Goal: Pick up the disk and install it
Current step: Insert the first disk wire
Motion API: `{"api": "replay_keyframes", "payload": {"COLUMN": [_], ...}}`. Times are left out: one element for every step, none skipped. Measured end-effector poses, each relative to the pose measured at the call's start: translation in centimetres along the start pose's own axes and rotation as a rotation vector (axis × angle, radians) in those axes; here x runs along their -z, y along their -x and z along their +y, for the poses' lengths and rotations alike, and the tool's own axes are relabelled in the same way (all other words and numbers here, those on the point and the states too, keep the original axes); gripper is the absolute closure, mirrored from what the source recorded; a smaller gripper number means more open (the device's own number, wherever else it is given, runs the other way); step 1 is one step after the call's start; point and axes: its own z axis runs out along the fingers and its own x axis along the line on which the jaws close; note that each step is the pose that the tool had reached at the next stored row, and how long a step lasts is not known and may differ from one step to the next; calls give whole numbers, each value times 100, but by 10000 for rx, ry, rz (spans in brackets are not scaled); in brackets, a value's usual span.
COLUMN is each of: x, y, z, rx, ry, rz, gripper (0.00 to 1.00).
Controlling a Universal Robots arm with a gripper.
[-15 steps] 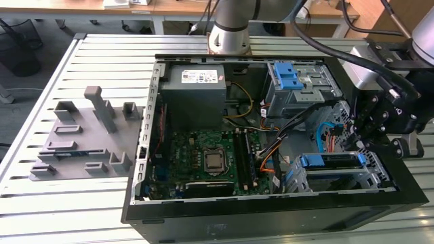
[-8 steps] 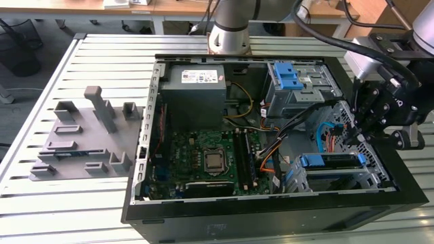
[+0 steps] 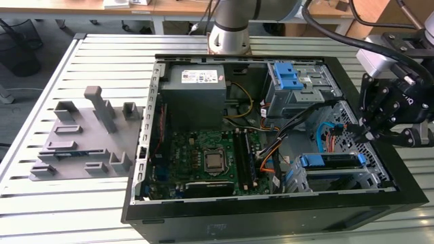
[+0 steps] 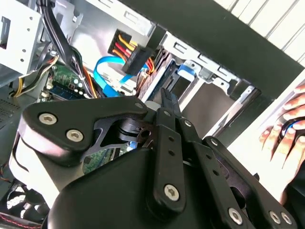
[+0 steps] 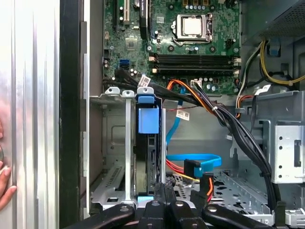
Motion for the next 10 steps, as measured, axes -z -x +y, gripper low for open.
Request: {"api": "replay_keyframes", "payload": {"x": [0,0,0,0,0,0,2,5,12,18], "y": [5,10,15,21,30,39,52,63,72,81], "z": [-9,-16,-19,-19,-19,-19,-19,-19,-18,-18], "rx": [0,-1,0,-1,-2,-2,-1,-1,-1,-1], "ry": [0,0,0,0,0,-1,0,-1,-2,-2], "rz": [0,0,1,3,6,11,15,26,42,54], "gripper": [89,89,89,89,89,89,89,89,89,89]}}
